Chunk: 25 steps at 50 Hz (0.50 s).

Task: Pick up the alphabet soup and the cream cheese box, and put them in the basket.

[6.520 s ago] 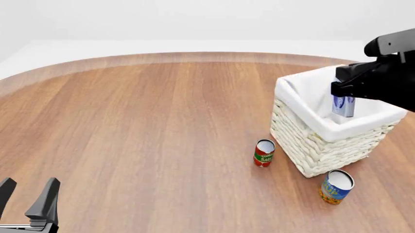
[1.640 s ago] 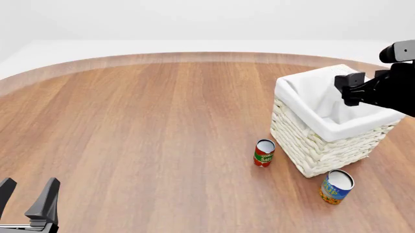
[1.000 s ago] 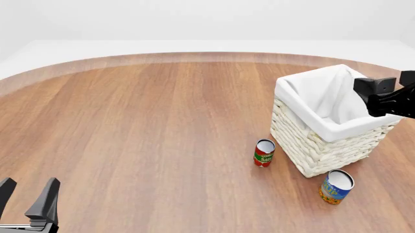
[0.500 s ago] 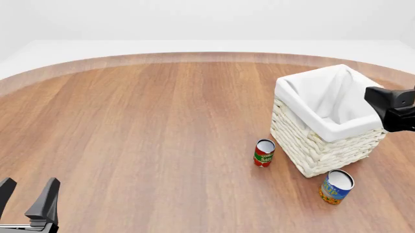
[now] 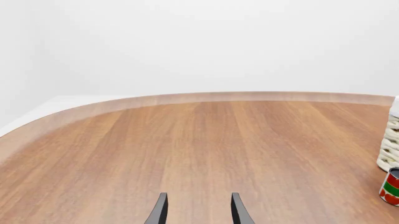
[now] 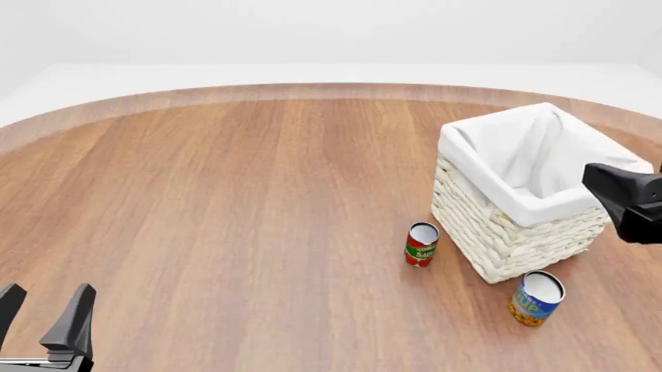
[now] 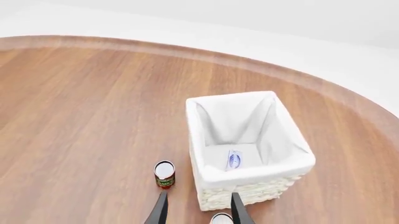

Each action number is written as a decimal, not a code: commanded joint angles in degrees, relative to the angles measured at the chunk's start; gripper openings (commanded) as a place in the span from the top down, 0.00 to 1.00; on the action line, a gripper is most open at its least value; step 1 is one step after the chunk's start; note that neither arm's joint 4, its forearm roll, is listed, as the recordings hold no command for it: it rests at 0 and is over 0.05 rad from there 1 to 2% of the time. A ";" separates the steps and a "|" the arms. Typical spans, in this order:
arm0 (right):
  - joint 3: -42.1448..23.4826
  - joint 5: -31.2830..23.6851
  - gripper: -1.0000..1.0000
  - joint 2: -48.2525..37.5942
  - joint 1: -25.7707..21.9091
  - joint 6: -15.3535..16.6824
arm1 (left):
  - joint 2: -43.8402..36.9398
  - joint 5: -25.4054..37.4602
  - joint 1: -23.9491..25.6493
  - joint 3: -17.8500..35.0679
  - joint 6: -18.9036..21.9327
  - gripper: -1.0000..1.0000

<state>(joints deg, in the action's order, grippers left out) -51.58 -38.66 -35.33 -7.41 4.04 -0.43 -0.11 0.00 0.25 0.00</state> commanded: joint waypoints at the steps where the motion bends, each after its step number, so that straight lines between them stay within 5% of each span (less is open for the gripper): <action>1: 0.65 -1.33 0.00 1.98 -0.08 -0.59 | 0.00 0.00 0.00 0.00 0.00 0.00; 25: 3.61 -2.41 0.00 5.59 0.04 -1.37 | 0.00 0.00 0.00 0.00 0.00 0.00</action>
<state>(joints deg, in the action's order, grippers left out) -49.21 -40.91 -30.98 -7.08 3.02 -0.43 -0.11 0.00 0.25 0.00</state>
